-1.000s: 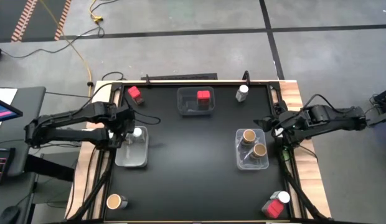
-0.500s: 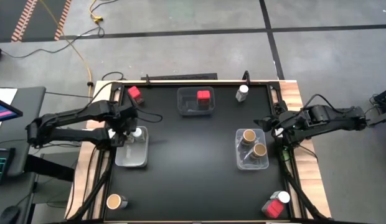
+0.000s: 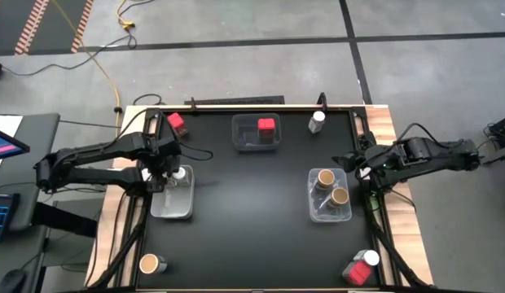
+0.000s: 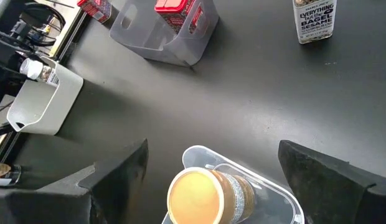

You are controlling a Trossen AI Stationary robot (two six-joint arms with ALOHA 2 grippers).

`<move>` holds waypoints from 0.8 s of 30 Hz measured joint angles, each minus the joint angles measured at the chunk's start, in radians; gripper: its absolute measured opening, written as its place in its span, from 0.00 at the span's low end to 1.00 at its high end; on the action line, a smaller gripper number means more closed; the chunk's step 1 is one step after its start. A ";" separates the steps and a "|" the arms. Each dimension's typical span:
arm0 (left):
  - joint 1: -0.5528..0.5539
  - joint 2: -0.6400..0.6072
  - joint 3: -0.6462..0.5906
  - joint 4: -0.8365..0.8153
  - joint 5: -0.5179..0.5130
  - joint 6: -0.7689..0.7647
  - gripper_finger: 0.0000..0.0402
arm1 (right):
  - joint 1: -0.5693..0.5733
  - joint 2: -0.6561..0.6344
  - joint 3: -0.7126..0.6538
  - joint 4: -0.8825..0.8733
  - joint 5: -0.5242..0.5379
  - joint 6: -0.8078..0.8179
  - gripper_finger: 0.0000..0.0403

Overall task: Sort spices by type
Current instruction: Put the bottom white seasoning bottle into the white bin

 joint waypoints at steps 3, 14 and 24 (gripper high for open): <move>0.000 0.000 0.000 0.001 0.000 0.003 0.57 | 0.000 0.000 0.000 0.000 0.000 0.000 0.95; 0.000 0.000 0.000 0.006 -0.001 0.016 0.57 | 0.000 0.000 0.000 0.000 0.000 0.000 0.95; 0.000 0.000 0.000 0.010 -0.001 0.023 0.57 | 0.000 0.000 0.000 0.000 0.000 0.000 0.95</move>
